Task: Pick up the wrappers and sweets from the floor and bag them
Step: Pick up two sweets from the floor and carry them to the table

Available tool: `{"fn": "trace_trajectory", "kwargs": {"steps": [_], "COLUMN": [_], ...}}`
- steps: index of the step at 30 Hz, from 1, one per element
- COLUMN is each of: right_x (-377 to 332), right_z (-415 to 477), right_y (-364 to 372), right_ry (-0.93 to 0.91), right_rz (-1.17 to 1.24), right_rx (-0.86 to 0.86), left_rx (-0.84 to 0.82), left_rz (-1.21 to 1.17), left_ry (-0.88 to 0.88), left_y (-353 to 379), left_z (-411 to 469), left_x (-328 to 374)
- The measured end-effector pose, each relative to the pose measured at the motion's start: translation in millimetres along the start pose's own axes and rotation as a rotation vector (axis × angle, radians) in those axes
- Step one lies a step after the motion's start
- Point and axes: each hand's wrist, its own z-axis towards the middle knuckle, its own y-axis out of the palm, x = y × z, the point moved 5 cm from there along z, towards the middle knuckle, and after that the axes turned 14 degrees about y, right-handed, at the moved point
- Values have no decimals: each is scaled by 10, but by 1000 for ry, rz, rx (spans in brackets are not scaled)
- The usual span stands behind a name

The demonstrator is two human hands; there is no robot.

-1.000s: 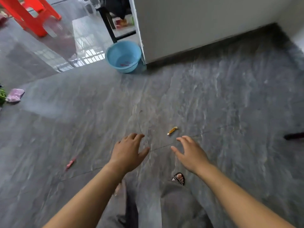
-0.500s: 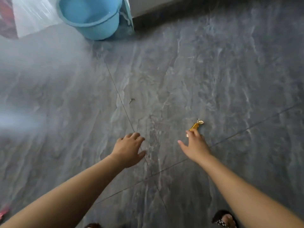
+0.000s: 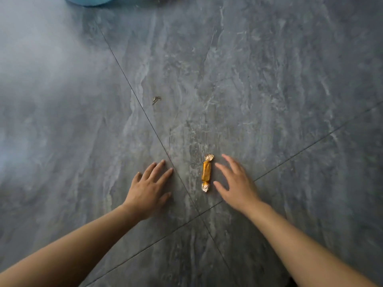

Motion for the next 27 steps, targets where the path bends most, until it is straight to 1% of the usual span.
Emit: {"fn": "trace_trajectory", "kwargs": {"steps": [2, 4, 6, 8, 12, 15, 19, 22, 25, 27], "right_x": [11, -101, -324, -571, -986, -1178, -1536, -2068, -2646, -2966], "right_z": [-8, -26, -81, -151, -230, -249, -243, -367, -655, -891], "right_y": [-2, 87, 226, 386, 616, 726, 835, 993, 1141, 1227], "right_ry": [126, 196, 191, 148, 16, -69, -194, -375, -569, -652], "right_rz": [32, 78, 115, 123, 49, 18, -40, -40, -34, -22], "right_rx": [69, 70, 47, 24, -23, -81, -144, -233, -261, -277], "left_rx": [4, 5, 22, 28, 91, 104, 182, 210, 301, 375], "left_rz": [9, 20, 10, -3, -38, -87, -129, -166, -213, -263], "left_ry": [5, 6, -7, -37, -103, -176, -276, -448, -653, -772], "left_y": [58, 95, 118, 163, 293, 403, 485, 540, 547, 578], "left_z": [-75, -131, -208, -327, -609, -834, -1292, -1836, -2426, -2824], "left_x": [-39, -85, -129, -188, -340, -396, -474, -611, -720, -780]}}
